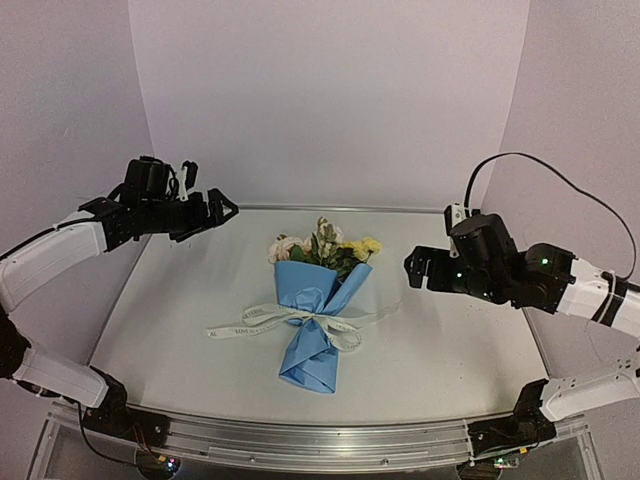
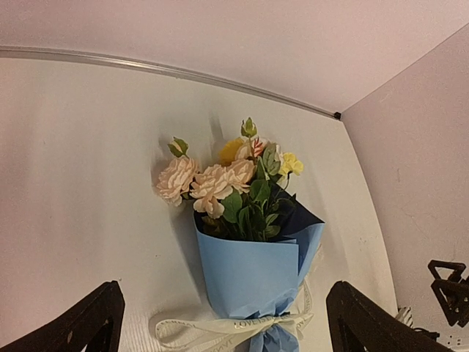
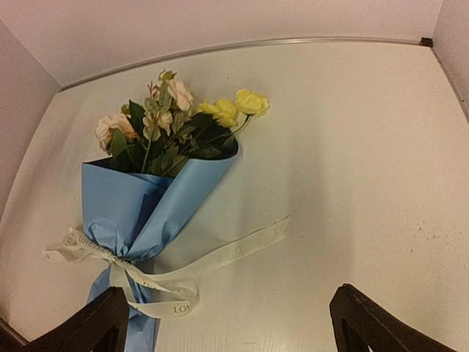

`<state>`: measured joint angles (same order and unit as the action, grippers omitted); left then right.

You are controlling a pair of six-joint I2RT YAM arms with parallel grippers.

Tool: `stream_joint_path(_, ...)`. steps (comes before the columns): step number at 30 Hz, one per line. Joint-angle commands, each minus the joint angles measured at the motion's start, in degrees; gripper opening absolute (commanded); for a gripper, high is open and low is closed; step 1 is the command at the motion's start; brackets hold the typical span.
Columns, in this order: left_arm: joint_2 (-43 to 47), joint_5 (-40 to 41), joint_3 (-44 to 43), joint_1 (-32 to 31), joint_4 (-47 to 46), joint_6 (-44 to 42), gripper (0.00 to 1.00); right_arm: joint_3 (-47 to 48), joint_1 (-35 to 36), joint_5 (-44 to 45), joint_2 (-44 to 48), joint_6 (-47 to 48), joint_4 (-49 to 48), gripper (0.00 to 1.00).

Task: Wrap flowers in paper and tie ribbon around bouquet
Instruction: Reset both arms

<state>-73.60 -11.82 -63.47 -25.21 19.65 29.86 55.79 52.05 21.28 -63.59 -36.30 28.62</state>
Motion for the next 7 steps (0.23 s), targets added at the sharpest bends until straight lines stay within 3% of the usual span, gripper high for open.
stream_joint_path(1,1.74,2.27,-2.48,-0.01,0.04,-1.74,1.0,1.05,-0.13,7.28,1.41,3.08,2.68,0.98)
stream_joint_path(7,2.23,2.24,-1.79,-0.01,-1.54,-1.9,1.0,2.29,-0.11,7.79,1.06,3.75,3.88,0.98)
